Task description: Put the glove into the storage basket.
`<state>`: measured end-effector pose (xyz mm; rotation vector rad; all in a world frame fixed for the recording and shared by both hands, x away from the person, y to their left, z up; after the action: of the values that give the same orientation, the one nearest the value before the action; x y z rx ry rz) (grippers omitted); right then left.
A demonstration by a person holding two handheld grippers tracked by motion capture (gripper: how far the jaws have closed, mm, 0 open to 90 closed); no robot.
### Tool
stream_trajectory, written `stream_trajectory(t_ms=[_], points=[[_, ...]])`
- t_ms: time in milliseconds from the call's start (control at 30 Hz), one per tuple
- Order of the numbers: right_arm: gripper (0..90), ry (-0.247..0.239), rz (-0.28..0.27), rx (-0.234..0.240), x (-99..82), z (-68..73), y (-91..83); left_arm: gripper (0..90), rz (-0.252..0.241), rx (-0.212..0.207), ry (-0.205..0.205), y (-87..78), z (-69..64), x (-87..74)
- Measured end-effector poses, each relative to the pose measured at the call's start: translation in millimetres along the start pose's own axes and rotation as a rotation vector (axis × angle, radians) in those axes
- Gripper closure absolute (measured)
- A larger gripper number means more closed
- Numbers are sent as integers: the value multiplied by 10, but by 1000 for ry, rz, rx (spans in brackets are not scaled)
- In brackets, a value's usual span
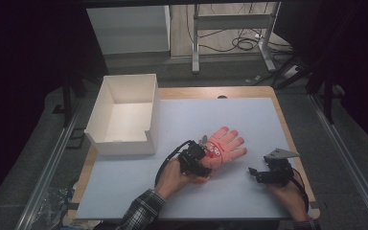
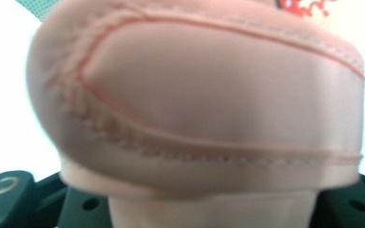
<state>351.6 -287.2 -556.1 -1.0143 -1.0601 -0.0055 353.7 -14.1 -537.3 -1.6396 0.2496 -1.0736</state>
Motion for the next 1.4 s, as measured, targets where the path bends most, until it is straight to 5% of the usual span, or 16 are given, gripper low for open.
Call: stream_trajectory(t_ms=[267,500,967,1400], points=[[197,3,-1,0,1,1,0,545,-9,-16,-9,-41,20,31],[197,3,-1,1,0,0,-1,546,-14,26,-22,-122,100,93],[197,4,-2,2,0,-1,0,551,-44,81,-75,-450,392,256],[197,4,-5,3,0,1,3,550,-64,153,-145,-839,800,492]])
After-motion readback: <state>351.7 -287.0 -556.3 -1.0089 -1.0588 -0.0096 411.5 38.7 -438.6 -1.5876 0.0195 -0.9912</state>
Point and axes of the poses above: each handheld gripper's, and its own axes: y roughly forward along the jaws, x roughly out of its top, z roughly to its left, the point moved 4 cm from there along y, roughly forward along the jaws, and after that the axes turned 12 degrees about x, right-handed, at the moved point
